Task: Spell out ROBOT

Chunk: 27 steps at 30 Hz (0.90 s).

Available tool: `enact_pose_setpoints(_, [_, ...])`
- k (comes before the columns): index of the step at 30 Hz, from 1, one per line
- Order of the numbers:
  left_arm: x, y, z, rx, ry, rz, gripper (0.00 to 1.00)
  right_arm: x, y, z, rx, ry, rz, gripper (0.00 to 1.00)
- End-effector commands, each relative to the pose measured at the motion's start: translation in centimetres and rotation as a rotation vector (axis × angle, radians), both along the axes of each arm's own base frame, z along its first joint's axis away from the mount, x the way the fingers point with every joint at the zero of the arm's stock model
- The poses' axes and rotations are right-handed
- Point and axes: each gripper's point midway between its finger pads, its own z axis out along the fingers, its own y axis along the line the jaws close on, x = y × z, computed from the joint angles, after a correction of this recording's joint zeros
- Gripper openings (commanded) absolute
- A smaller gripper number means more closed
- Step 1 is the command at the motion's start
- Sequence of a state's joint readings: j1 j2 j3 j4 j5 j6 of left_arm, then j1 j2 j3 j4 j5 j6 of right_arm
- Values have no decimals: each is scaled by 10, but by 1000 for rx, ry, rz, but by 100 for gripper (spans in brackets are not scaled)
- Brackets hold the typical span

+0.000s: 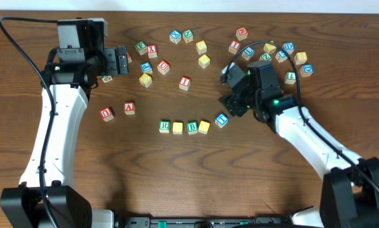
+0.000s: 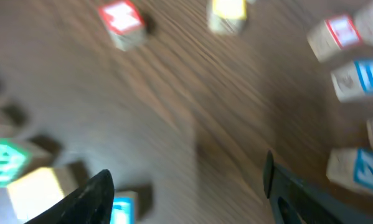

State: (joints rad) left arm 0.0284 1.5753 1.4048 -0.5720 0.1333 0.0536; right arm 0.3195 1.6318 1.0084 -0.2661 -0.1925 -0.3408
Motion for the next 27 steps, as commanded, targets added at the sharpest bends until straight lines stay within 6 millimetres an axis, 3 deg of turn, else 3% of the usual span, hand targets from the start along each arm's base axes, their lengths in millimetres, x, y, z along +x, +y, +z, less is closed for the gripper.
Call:
enact_pose_setpoints(1, [0,-2,12,-5,-29,-12,98,10,-21,-16,-17,46,-106,72])
enact_pose_setpoints(8, [0,-2,12,-4,-29,-12,98,7,-22,-22,8,87,-153,40])
enact_pose_setpoints(10, [0,-2,12,-5,-29,-12,98,7,-22,-22,16,94,-165,35])
enact_pose_setpoints(21, [0,-2,12,-5,-29,-12,98,-9,-22,-34,20,171,-171,31])
enact_pose_setpoints(27, [0,-2,12,-5,-29,-12,98,-18,-15,-43,33,187,-144,34])
